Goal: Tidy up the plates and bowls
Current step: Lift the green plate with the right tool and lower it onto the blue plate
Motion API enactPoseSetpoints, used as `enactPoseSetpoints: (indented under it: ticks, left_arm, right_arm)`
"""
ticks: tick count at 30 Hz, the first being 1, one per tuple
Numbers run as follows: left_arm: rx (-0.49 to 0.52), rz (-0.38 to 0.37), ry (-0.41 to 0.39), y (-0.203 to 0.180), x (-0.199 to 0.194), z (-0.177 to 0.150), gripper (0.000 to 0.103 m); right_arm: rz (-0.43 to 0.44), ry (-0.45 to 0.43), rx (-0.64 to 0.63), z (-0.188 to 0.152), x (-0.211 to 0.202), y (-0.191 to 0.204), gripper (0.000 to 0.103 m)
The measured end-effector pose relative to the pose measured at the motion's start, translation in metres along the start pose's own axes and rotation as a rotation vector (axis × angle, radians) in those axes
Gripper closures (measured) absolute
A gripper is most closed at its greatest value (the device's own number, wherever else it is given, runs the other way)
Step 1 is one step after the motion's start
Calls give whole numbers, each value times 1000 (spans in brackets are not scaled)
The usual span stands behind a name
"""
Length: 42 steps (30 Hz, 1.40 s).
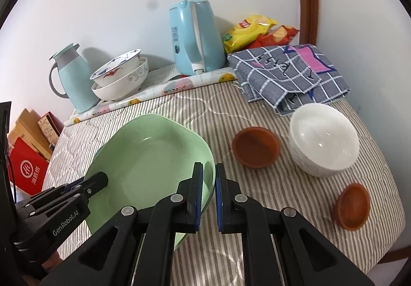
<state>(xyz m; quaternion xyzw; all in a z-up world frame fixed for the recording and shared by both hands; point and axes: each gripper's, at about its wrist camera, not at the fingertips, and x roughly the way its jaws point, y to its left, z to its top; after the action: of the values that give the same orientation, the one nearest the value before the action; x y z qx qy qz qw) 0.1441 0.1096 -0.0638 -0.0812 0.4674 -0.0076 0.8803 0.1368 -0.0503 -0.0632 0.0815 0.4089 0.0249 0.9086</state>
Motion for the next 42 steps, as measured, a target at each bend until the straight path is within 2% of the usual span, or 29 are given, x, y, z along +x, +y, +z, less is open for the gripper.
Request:
enactPoseSetpoints:
  ticks: [19, 26, 42]
  left_arm:
    - [-113, 88, 30, 54, 18, 3, 91]
    - [-127, 123, 34, 62, 22, 3, 91]
    - [-160, 136, 61, 68, 38, -4, 91]
  right_arm:
    - [94, 48, -108, 17, 48, 49, 95]
    - [110, 72, -141, 18, 62, 59, 96]
    - [149, 141, -180, 19, 96, 61, 96]
